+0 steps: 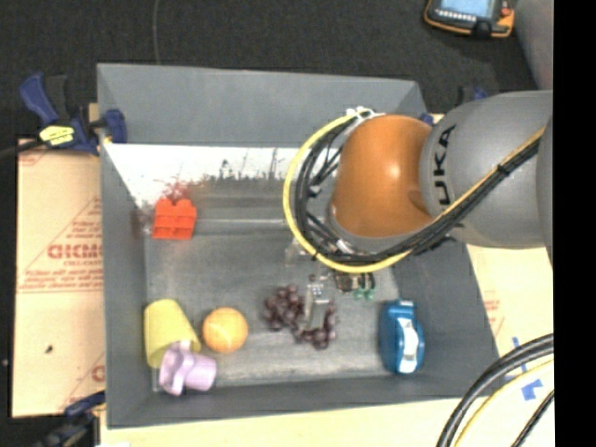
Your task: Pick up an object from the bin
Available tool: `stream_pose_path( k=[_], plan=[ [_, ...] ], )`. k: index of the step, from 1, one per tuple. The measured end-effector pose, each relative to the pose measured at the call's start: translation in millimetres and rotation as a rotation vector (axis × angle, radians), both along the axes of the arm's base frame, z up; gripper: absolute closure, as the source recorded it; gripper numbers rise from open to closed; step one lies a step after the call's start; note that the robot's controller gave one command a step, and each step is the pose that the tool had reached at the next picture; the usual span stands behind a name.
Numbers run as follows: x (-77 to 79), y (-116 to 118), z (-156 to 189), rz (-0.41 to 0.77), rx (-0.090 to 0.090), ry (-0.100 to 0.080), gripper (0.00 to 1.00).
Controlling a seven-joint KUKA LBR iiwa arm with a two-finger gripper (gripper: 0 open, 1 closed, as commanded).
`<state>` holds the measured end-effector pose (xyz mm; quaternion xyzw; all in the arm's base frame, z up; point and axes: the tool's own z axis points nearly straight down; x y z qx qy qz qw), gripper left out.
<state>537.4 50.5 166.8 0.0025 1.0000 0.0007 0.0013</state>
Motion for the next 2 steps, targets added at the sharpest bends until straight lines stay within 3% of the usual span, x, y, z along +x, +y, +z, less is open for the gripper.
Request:
stream_pose_path(
  k=[1,2],
  plan=[
    [7.8,19.1,-41.9,-0.031,0.002,0.001,0.0],
    [7.8,-14.2,-54.6,0.276,-0.003,-0.004,0.0]
  ],
)
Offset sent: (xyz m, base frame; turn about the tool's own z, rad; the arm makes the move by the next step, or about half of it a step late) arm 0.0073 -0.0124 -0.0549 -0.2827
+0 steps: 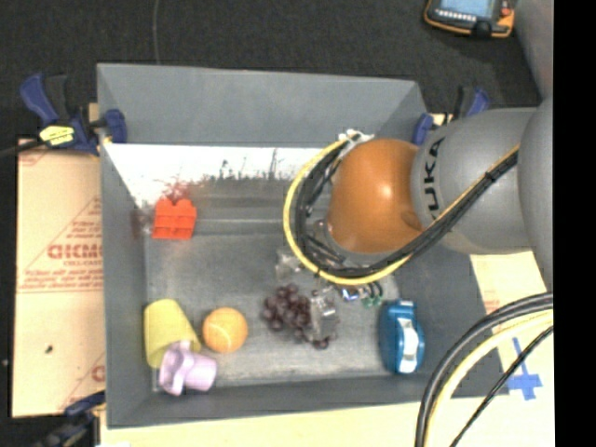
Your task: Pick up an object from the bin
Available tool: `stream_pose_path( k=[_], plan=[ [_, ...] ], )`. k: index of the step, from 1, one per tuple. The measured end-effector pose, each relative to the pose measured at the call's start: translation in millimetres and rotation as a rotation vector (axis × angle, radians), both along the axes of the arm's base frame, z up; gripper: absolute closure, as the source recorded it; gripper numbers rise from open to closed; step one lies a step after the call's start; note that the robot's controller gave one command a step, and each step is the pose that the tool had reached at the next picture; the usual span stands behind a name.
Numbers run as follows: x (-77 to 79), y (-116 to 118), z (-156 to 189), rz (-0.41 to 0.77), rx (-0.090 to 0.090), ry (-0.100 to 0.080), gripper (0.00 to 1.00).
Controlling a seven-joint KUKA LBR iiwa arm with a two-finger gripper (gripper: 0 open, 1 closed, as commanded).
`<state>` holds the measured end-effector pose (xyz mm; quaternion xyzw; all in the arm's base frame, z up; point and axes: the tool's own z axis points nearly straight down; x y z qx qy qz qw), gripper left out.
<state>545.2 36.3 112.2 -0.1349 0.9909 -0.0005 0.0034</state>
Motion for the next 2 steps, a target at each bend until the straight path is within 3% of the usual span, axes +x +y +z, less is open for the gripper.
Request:
stream_pose_path(
  k=[1,2],
  plan=[
    [-6.2,12.5,-0.2,-0.3,0.003,0.006,0.0],
    [-4.1,-3.9,-21.4,-0.073,0.0,0.004,1.0]
  ],
)
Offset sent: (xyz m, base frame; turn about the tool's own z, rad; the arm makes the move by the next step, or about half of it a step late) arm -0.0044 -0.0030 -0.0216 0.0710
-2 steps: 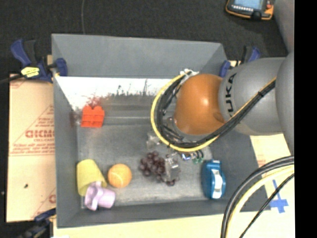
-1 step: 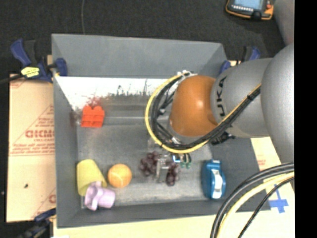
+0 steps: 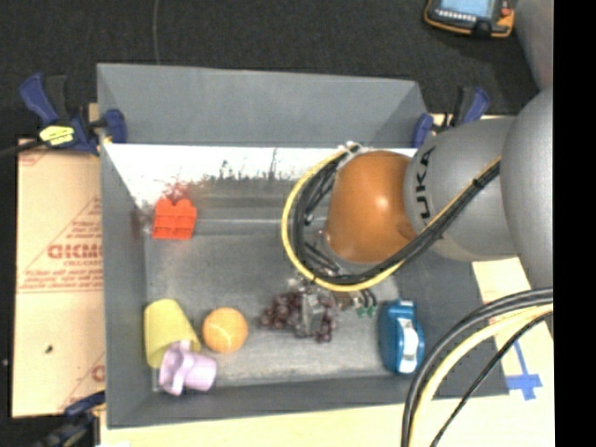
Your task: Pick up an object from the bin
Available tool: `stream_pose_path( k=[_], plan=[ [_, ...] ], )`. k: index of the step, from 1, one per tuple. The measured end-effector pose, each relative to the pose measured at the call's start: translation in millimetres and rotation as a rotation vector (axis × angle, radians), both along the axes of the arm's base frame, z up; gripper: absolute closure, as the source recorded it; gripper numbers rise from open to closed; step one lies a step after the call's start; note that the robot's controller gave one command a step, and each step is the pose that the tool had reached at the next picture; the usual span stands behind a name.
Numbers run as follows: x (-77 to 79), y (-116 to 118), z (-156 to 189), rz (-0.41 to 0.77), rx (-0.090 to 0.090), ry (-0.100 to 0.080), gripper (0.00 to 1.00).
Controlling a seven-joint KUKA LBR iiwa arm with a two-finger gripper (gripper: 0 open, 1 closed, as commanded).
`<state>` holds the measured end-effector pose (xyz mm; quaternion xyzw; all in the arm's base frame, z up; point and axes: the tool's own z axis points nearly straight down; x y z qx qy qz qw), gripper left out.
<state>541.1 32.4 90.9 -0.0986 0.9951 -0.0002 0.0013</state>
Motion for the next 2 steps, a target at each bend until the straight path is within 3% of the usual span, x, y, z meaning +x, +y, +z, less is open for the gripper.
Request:
stream_pose_path(
  k=[1,2],
  plan=[
    [-0.2,0.1,0.3,-0.001,0.0,0.0,1.0],
    [-18.1,16.0,106.6,-0.022,0.001,-0.002,1.0]
  ],
)
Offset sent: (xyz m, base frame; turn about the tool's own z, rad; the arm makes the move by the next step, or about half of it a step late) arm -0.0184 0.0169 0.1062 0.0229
